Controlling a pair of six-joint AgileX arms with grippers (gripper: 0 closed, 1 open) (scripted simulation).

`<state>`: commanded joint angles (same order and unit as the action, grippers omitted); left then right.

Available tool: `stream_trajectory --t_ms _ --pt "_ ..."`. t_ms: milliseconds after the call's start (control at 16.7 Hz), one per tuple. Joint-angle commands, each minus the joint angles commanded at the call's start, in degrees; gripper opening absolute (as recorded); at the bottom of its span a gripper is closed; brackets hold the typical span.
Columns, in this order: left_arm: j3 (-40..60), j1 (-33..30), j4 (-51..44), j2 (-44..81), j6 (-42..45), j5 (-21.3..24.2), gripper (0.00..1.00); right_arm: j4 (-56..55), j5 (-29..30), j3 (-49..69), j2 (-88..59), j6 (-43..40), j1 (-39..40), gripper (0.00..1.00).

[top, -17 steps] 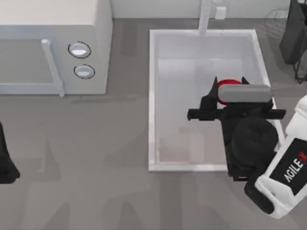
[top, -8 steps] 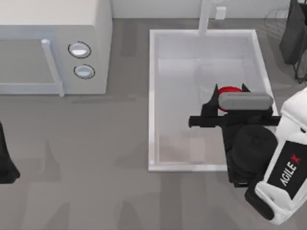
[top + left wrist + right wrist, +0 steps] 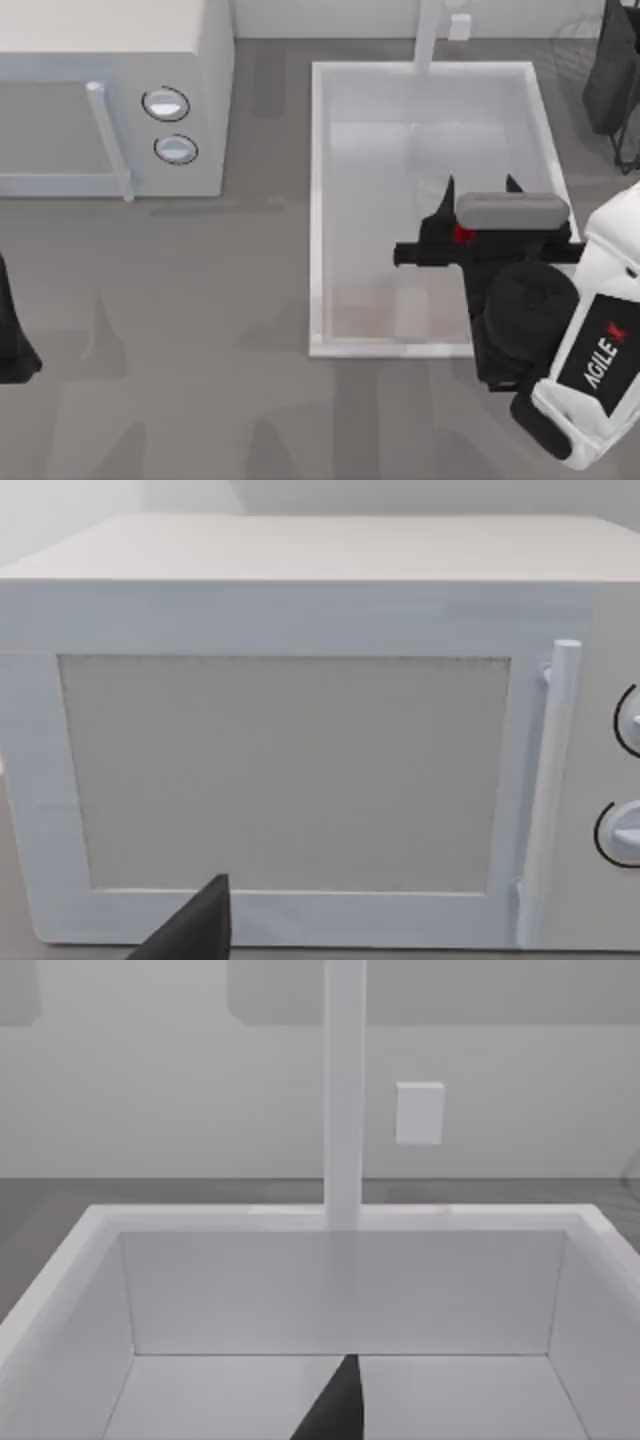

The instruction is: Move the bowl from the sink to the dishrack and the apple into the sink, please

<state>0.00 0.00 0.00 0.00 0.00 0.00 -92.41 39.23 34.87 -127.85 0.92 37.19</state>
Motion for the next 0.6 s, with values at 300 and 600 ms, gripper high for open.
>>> stream_trajectory --t_ms 300,600 --pt "0.00 0.00 0.00 0.00 0.00 0.00 1.00 0.00 0.00 0.00 0.00 0.00 0.00 1.00" --pt "0.00 0.00 0.00 0.00 0.00 0.00 1.00 0.00 0.00 0.00 0.00 0.00 0.00 1.00"
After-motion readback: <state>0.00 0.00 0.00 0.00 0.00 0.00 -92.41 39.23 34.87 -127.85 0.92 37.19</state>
